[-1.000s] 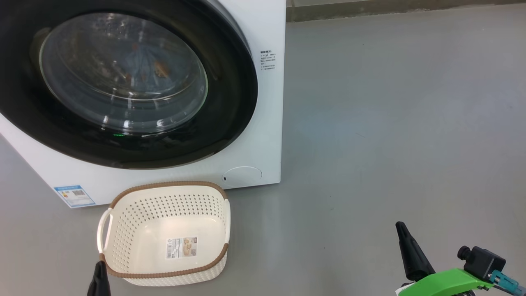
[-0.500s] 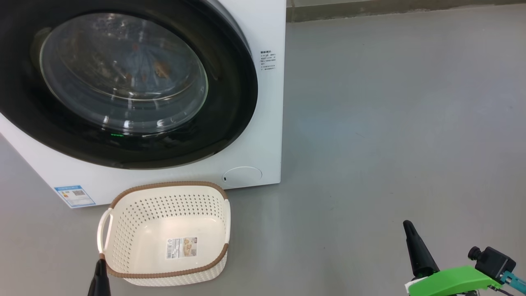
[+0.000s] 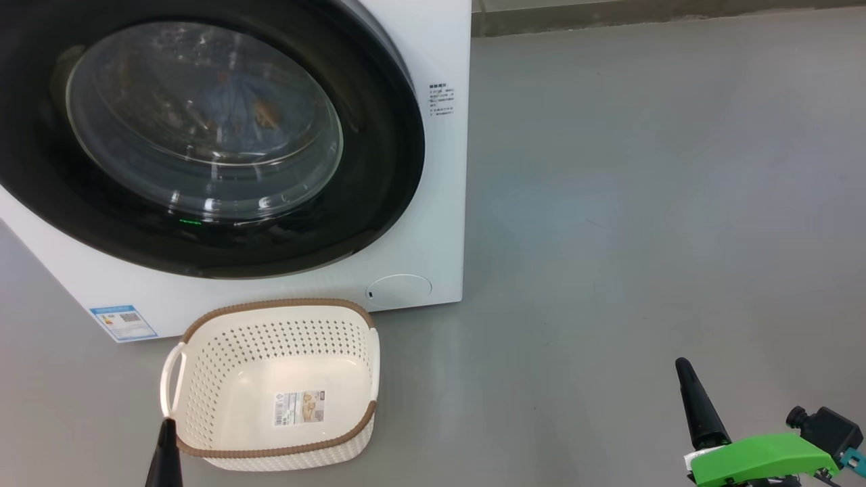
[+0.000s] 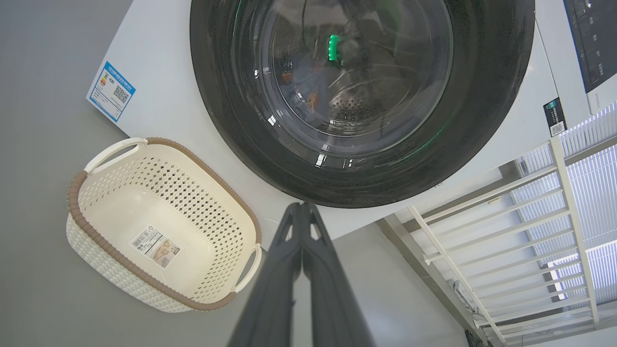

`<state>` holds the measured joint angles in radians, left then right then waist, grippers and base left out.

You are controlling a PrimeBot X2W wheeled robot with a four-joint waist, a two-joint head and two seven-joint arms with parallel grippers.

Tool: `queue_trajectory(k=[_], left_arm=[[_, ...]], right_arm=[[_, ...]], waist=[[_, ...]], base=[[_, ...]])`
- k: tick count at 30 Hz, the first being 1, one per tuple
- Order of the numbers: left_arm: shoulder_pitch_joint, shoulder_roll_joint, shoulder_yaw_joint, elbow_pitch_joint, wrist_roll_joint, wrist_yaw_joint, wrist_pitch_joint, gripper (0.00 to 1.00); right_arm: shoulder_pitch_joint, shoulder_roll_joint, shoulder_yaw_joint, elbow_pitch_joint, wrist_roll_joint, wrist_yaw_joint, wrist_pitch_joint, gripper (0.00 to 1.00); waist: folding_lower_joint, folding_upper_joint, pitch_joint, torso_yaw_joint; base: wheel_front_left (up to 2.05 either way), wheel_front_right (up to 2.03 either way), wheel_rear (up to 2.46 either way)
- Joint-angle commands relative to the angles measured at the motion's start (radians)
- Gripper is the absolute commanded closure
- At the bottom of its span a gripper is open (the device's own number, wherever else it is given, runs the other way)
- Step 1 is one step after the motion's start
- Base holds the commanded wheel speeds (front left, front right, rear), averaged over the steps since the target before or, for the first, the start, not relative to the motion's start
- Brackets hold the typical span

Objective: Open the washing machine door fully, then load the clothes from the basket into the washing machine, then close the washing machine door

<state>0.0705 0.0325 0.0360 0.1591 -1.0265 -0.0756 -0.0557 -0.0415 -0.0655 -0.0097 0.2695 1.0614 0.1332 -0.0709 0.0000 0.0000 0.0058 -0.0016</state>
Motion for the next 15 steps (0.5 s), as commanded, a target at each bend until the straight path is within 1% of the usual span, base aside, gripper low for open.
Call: queue_trajectory(k=[1, 15], left_arm=[[-0.049, 0.02, 0.025, -0.014, -0.028, -0.014, 0.006, 1.0], [-0.083, 0.023, 0.035, 0.013, -0.182, -0.025, 0.046, 1.0]], right_arm=[[-0.041, -0.01, 0.011, -0.026, 0.026, -0.001, 0.005, 1.0], [-0.047, -0.01, -0.011, -0.026, 0.175, -0.002, 0.046, 1.0]], waist=[[0.0, 0.0, 0.0, 0.0], [0.0, 0.0, -0.001, 0.0]], base=[[0.0, 0.0, 0.0], [0.0, 0.0, 0.0]])
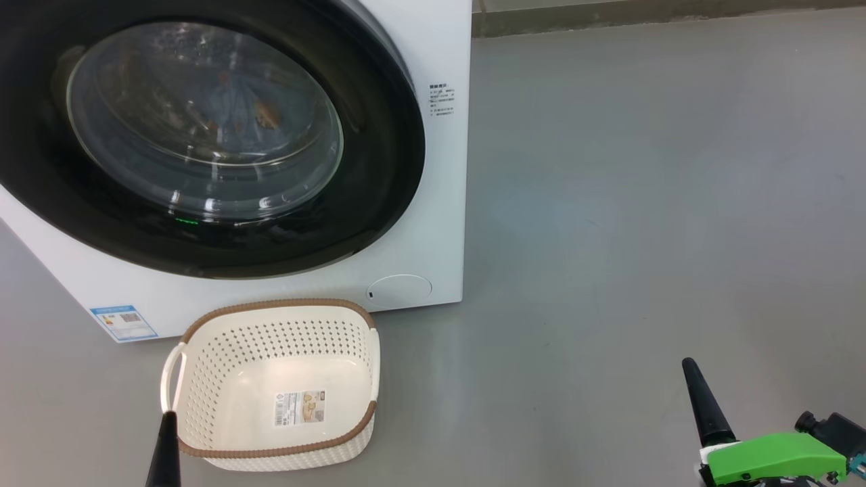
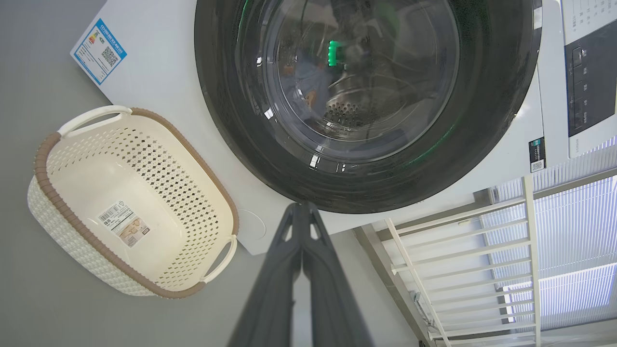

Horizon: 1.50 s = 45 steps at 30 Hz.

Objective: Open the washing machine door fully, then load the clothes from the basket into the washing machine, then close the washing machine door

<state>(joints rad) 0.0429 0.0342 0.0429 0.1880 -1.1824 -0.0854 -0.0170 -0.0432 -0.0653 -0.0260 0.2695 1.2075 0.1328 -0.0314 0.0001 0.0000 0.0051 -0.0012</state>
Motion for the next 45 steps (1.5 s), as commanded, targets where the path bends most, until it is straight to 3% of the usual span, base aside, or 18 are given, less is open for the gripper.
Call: queue_trajectory(k=[1, 38, 45], left_arm=[[-0.058, 0.022, 0.029, -0.014, -0.037, -0.016, 0.01, 1.0], [-0.148, 0.027, 0.056, 0.055, -0.431, -0.045, 0.116, 1.0], [-0.15, 0.026, 0.057, 0.057, -0.437, -0.045, 0.119, 1.0]], right_arm=[[-0.046, -0.01, 0.003, -0.026, 0.04, -0.001, 0.01, 1.0], [-0.062, -0.006, -0.057, -0.026, 0.418, -0.002, 0.119, 1.0], [-0.062, -0.005, -0.06, -0.026, 0.424, -0.002, 0.123, 1.0]], waist=[[0.0, 0.0, 0.0, 0.0], [0.0, 0.0, -0.002, 0.001], [0.0, 0.0, -0.002, 0.001]], base=[[0.0, 0.0, 0.0], [0.0, 0.0, 0.0], [0.0, 0.0, 0.0]])
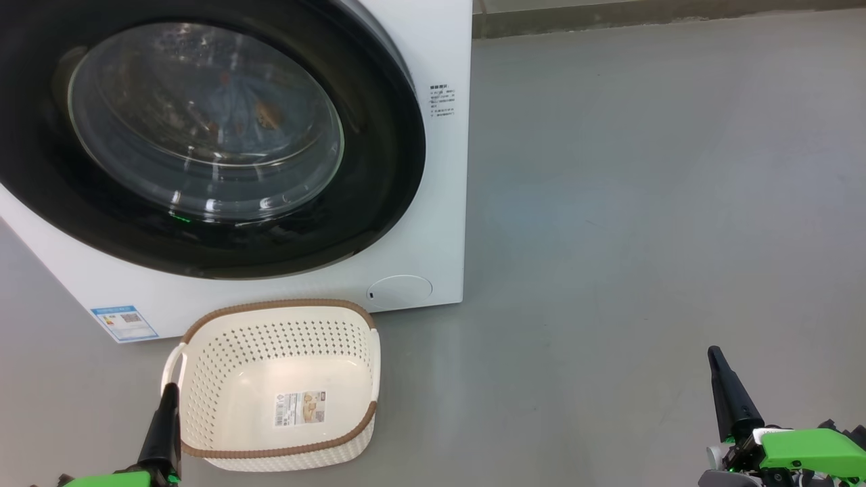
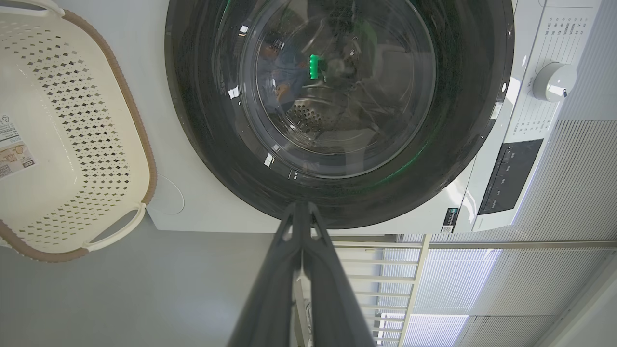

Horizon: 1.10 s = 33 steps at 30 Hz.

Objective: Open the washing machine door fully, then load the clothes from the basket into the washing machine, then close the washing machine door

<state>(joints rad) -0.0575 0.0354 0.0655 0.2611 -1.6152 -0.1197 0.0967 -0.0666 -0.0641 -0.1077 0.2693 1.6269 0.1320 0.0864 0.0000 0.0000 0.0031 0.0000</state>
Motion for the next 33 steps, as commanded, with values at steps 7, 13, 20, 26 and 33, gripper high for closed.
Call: queue_trajectory(k=[7, 13, 20, 26, 33], left_arm=[[-0.049, 0.024, 0.036, -0.016, -0.003, -0.011, 0.007, 1.0], [-0.05, 0.023, 0.037, -0.016, -0.003, -0.011, 0.008, 1.0], [-0.05, 0.022, 0.038, -0.016, -0.002, -0.011, 0.008, 1.0], [-0.05, 0.022, 0.039, -0.016, -0.001, -0.011, 0.009, 1.0], [-0.05, 0.021, 0.04, -0.016, 0.0, -0.011, 0.01, 1.0]], right_arm=[[-0.039, -0.004, 0.019, -0.026, 0.002, -0.001, 0.007, 1.0], [-0.039, -0.003, 0.017, -0.026, 0.001, -0.001, 0.008, 1.0], [-0.039, -0.001, 0.015, -0.026, -0.001, -0.001, 0.01, 1.0], [-0.04, 0.0, 0.013, -0.026, -0.002, -0.001, 0.011, 1.0], [-0.04, 0.001, 0.011, -0.026, -0.004, -0.001, 0.013, 1.0]], waist=[[0.0, 0.0, 0.0, 0.0], [0.0, 0.0, 0.0, 0.0], [0.0, 0.0, 0.0, 0.0], [0.0, 0.0, 0.0, 0.0], [0.0, 0.0, 0.0, 0.0]], base=[[0.0, 0.0, 0.0], [0.0, 0.0, 0.0], [0.0, 0.0, 0.0], [0.0, 0.0, 0.0], [0.0, 0.0, 0.0]])
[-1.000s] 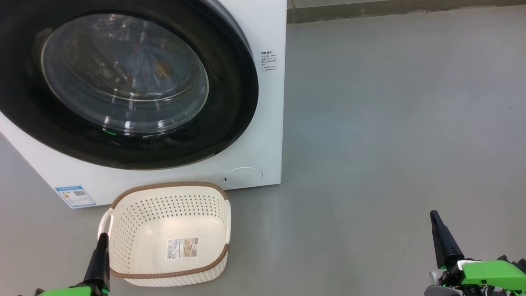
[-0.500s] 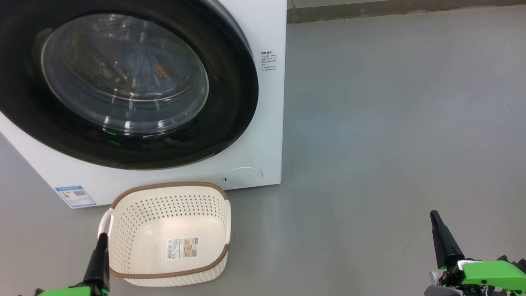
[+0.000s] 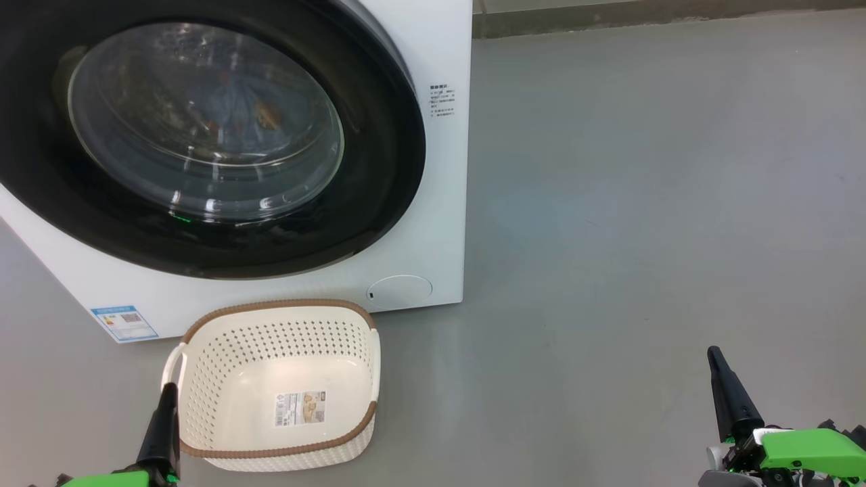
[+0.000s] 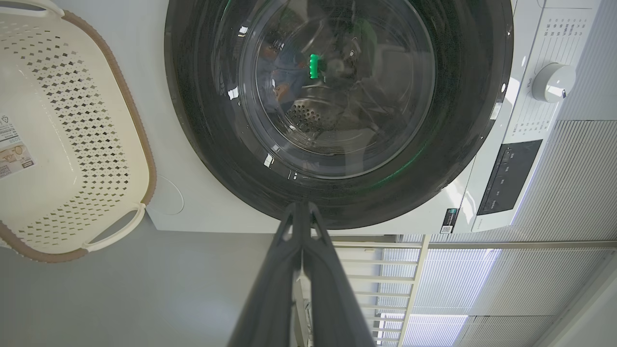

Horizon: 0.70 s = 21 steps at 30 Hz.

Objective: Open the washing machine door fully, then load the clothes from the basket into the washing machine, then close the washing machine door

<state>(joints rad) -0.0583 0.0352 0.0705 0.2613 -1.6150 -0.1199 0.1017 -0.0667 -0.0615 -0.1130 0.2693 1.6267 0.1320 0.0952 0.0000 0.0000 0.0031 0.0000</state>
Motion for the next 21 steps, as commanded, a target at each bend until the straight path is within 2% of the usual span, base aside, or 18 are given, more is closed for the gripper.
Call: queue_trajectory(k=[1, 21], left_arm=[[-0.049, 0.021, 0.035, -0.016, 0.0, -0.011, 0.005, 1.0], [-0.049, 0.02, 0.038, -0.016, 0.002, -0.011, 0.007, 1.0]], right_arm=[[-0.04, -0.002, 0.017, -0.025, -0.004, -0.001, 0.004, 1.0], [-0.04, 0.001, 0.012, -0.025, -0.007, -0.001, 0.007, 1.0]], waist=[[0.0, 0.0, 0.0, 0.0], [0.0, 0.0, 0.0, 0.0]], base=[[0.0, 0.0, 0.0], [0.0, 0.0, 0.0]])
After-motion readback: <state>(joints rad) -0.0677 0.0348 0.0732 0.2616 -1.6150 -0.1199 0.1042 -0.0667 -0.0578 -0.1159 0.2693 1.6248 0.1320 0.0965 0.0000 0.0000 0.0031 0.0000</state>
